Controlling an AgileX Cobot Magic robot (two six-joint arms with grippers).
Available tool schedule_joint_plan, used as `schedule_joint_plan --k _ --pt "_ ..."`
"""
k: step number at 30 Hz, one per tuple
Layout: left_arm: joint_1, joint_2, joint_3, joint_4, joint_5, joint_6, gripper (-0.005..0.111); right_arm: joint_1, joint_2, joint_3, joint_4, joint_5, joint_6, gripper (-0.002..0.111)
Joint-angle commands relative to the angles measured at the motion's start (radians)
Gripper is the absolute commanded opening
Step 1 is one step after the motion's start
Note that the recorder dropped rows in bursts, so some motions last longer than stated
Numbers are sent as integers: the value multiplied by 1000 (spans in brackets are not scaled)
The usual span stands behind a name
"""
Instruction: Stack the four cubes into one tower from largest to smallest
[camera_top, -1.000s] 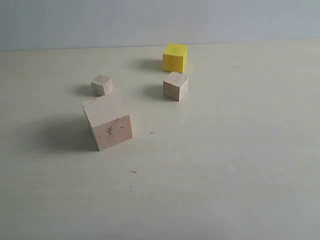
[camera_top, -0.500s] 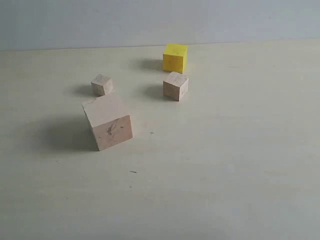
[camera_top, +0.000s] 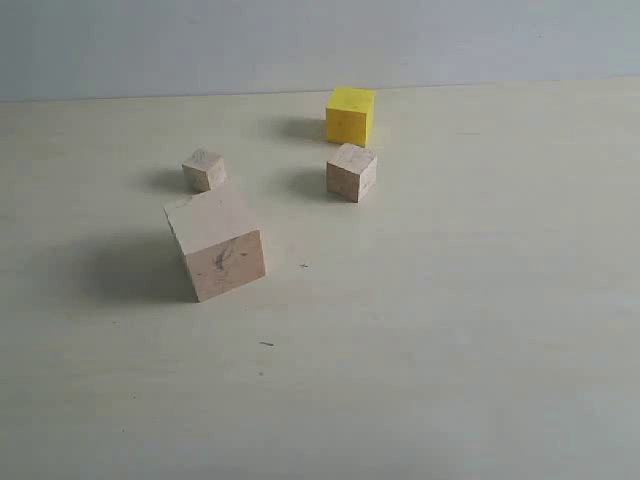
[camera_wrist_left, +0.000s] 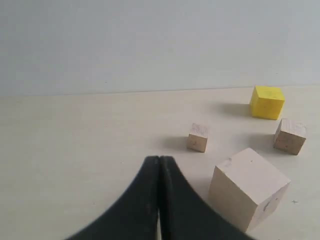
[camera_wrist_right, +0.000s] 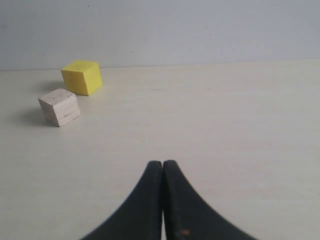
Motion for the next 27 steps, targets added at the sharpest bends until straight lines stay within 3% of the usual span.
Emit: schedule_joint_plan --k 1,27 --pt "-6 56 -64 2 -4 -3 0 1 -5 4 0 -16 3 0" --pt "-6 71 -112 2 -8 -3 0 1 -5 4 0 -16 3 0"
